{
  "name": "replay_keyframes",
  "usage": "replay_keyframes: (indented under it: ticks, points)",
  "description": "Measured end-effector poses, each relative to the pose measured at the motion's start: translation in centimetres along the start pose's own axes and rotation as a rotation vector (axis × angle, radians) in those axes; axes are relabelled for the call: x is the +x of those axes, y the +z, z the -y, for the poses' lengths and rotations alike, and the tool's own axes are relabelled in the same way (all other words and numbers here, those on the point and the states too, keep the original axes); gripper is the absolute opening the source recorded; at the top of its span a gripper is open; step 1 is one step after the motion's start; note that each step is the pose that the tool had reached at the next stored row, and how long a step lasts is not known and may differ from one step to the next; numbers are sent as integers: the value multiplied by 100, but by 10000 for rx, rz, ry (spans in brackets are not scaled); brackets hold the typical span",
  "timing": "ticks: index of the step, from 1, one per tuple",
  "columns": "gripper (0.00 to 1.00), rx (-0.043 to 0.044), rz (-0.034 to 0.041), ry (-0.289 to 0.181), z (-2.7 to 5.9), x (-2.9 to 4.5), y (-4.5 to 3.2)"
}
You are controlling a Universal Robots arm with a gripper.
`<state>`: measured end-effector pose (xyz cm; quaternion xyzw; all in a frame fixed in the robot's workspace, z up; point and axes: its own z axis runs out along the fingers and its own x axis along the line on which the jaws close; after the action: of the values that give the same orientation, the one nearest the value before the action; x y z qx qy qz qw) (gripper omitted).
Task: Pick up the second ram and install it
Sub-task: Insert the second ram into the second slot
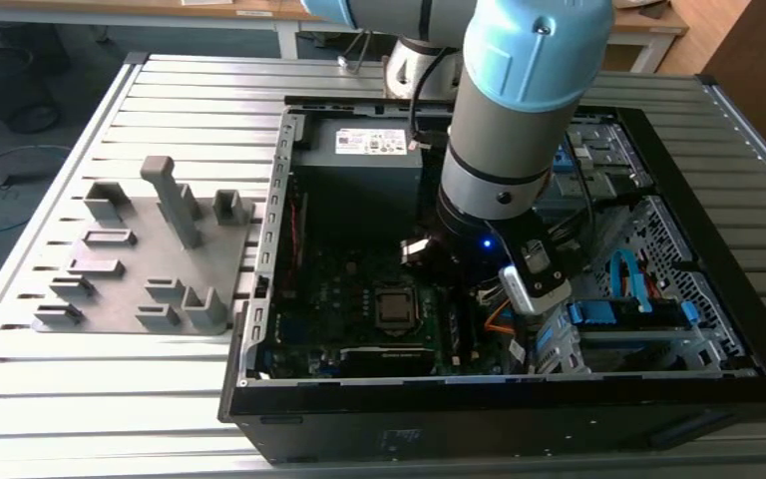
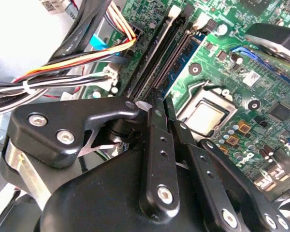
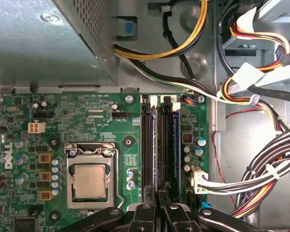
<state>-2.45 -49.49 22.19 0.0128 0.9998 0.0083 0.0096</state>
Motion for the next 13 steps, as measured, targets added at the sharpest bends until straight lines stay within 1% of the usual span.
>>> replay_keyframes:
  ticks: [7, 13]
  points:
    - [14, -16, -2, 0, 1, 0, 32]
    - [14, -17, -2, -11, 1, 0, 35]
